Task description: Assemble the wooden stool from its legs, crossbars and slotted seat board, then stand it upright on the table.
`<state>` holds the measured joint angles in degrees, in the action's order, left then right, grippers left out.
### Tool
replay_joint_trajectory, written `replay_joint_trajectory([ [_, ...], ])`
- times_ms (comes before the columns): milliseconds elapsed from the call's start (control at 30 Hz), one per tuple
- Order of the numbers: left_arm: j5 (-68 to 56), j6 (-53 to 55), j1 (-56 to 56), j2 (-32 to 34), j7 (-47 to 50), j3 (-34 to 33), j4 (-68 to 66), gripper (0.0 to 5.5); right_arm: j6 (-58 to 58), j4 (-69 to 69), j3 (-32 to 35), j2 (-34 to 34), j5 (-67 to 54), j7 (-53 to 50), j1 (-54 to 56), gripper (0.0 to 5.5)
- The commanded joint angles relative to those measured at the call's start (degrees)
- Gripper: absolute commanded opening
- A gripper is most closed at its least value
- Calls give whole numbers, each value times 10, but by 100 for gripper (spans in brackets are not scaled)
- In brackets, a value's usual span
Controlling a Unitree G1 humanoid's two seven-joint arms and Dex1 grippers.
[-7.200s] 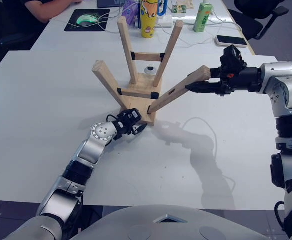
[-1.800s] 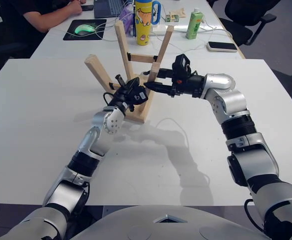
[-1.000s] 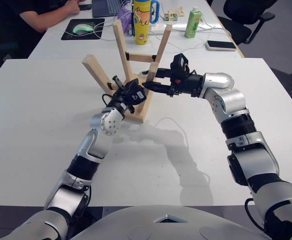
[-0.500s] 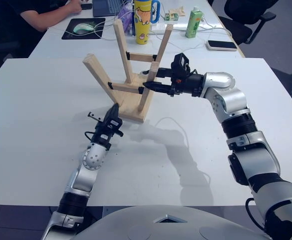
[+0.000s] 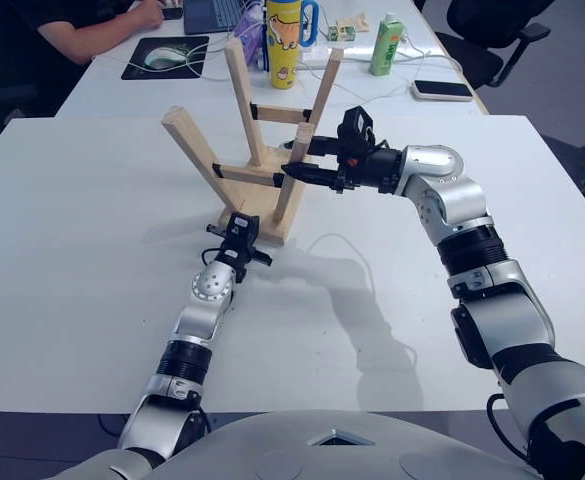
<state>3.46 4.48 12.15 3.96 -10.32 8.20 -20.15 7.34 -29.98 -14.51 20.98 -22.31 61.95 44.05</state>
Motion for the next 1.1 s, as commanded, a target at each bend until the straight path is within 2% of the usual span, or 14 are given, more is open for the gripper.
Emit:
replay_joint_trajectory([
  [33, 15, 91, -1, 15, -2, 2, -68, 0, 46, -58, -54, -8, 70, 8, -74, 207],
  [100, 15, 100, 1, 19, 0, 1, -80, 0, 46, -54, -43, -10, 59, 5, -76, 207],
  [133, 13, 101, 0, 19, 0, 0, -84, 0, 49, -49, -40, -8, 55, 6, -79, 244],
  [200, 14, 103, -2, 21, -3, 2, -91, 0, 49, -43, -27, -8, 50, -3, -83, 258],
  [400, 13, 101, -18, 19, 3, 4, -93, 0, 64, 21, 7, 11, 51, -2, -111, 358],
  [467, 12, 99, -17, 15, 6, 4, -99, 0, 84, 66, 23, 38, 42, 12, -142, 361],
  [533, 11, 97, -15, 14, 8, 3, -104, 0, 149, 138, 72, 61, -23, 27, -163, 361],
  [633, 8, 90, -16, 18, 8, -5, -113, 0, 345, 266, 194, 87, -246, 25, -105, 317],
  [700, 7, 87, -18, 21, 8, -9, -116, 0, 393, 283, 255, 75, -348, -26, -22, 283],
  [767, 6, 84, -18, 22, 7, -10, -119, 0, 372, 272, 297, 30, -393, -111, 56, 242],
  [900, 7, 80, -11, 20, 0, -6, -133, 0, 253, 267, 335, -72, -390, -249, 151, 167],
  [1000, 7, 77, -11, 21, -4, -4, -140, 0, 226, 290, 300, -136, -370, -286, 134, 112],
  [1033, 7, 76, -11, 21, -5, -4, -141, 0, 227, 292, 264, -153, -345, -289, 101, 97],
  [1100, 5, 76, -11, 20, -5, -6, -138, 0, 260, 233, 130, -153, -243, -287, -23, 64],
])
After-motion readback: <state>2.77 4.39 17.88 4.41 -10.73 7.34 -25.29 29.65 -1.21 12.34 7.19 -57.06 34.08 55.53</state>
